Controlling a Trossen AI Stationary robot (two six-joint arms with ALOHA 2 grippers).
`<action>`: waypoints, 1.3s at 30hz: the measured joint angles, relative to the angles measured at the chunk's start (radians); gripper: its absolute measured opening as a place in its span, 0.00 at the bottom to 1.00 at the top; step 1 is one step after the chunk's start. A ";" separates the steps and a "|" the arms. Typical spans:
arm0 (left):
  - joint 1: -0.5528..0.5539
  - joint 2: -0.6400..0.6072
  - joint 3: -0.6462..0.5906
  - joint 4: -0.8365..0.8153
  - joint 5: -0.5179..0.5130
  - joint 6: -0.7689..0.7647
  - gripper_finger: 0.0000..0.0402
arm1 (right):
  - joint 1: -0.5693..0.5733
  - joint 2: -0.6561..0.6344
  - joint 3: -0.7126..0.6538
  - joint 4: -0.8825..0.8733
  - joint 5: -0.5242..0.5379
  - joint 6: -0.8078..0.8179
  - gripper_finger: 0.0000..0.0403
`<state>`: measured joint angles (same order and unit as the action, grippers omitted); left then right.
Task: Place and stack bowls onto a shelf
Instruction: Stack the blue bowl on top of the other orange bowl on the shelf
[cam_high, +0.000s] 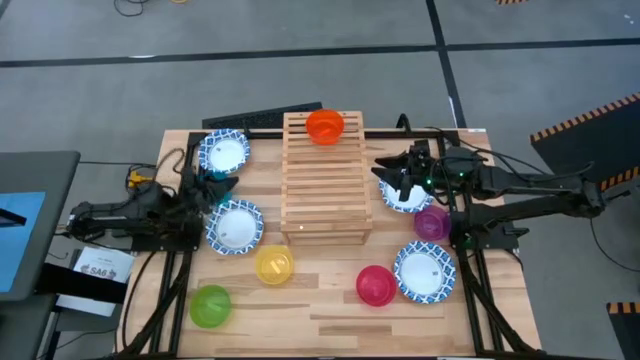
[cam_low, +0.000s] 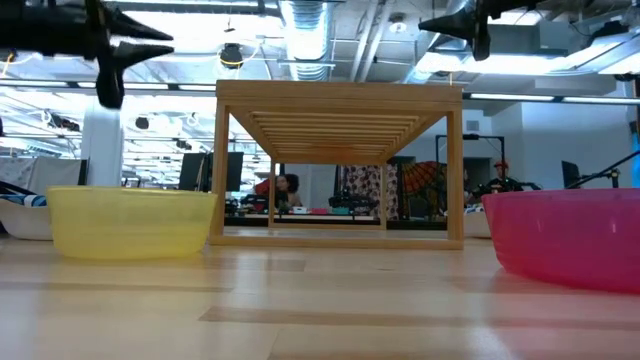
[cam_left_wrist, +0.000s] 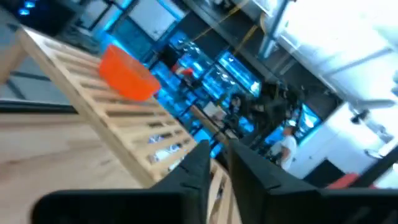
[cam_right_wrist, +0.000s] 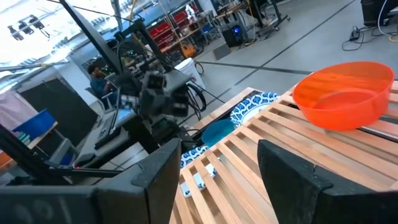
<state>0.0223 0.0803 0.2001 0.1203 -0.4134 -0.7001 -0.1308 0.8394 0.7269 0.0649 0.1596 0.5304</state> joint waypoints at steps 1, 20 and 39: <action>0.009 0.028 0.047 -0.063 -0.003 -0.013 0.17 | 0.000 0.000 0.000 0.000 0.000 0.000 0.60; 0.324 0.816 0.727 -1.082 0.059 0.014 0.59 | -0.001 0.000 0.000 -0.061 0.001 0.003 0.60; 0.508 0.874 0.334 -0.866 0.111 -0.281 0.59 | -0.001 0.000 0.000 -0.087 0.002 0.001 0.60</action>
<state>0.5305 0.9539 0.5345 -0.7456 -0.3028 -0.9813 -0.1314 0.8394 0.7273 -0.0223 0.1616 0.5314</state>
